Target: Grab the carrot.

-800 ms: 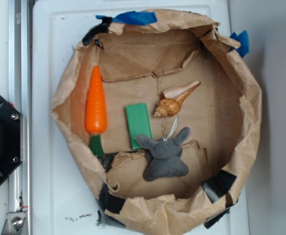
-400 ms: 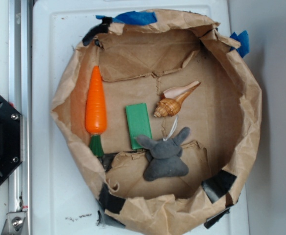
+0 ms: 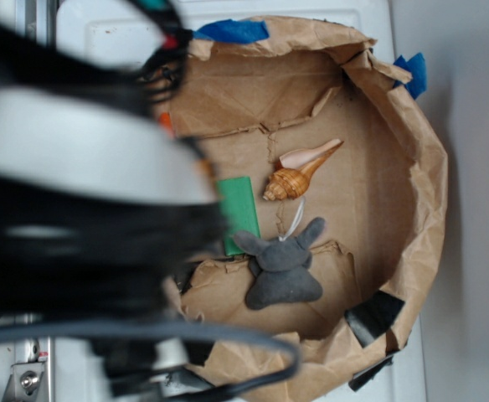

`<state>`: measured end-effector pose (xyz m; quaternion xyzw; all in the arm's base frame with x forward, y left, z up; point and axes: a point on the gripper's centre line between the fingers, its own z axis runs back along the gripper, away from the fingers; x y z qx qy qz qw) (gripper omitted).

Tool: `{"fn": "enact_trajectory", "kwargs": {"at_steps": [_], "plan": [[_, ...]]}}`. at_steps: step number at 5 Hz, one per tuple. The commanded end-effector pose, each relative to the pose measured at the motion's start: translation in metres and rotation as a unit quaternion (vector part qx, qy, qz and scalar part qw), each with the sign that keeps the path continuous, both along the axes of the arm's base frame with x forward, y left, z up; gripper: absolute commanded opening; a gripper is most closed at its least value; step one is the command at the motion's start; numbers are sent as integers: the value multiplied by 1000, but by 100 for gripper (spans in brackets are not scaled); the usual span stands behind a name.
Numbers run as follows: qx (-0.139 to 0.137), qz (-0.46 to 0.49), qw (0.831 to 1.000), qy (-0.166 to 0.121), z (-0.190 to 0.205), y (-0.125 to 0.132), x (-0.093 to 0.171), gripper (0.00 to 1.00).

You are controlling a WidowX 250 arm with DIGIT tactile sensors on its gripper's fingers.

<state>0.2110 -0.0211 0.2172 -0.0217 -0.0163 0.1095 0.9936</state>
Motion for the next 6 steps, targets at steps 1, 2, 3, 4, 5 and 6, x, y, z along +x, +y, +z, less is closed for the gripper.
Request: {"fn": "enact_trajectory", "kwargs": {"at_steps": [1, 2, 3, 4, 5, 6], "plan": [[10, 125, 992, -24, -6, 13, 23, 100], [10, 125, 992, -24, -6, 13, 23, 100], [10, 125, 992, -24, -6, 13, 23, 100], [95, 247, 963, -47, -21, 32, 22, 100], [99, 361, 927, 6, -47, 33, 6, 100], [113, 473, 873, 25, -69, 37, 9, 100]]}}
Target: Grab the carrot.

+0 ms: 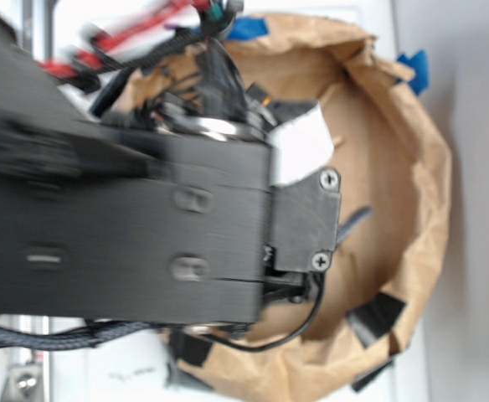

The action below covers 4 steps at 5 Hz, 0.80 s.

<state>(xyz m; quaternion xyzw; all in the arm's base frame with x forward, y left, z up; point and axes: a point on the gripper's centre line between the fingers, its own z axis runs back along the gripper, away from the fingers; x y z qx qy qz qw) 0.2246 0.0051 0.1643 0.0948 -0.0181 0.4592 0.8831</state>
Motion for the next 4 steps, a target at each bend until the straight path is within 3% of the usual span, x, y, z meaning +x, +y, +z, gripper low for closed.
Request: {"fn": "enact_trajectory", "kwargs": {"at_steps": [1, 2, 4], "plan": [[4, 174, 985, -11, -26, 17, 4, 100], [-7, 188, 982, -26, -26, 26, 15, 100], [-7, 188, 982, -26, -26, 26, 15, 100]]}}
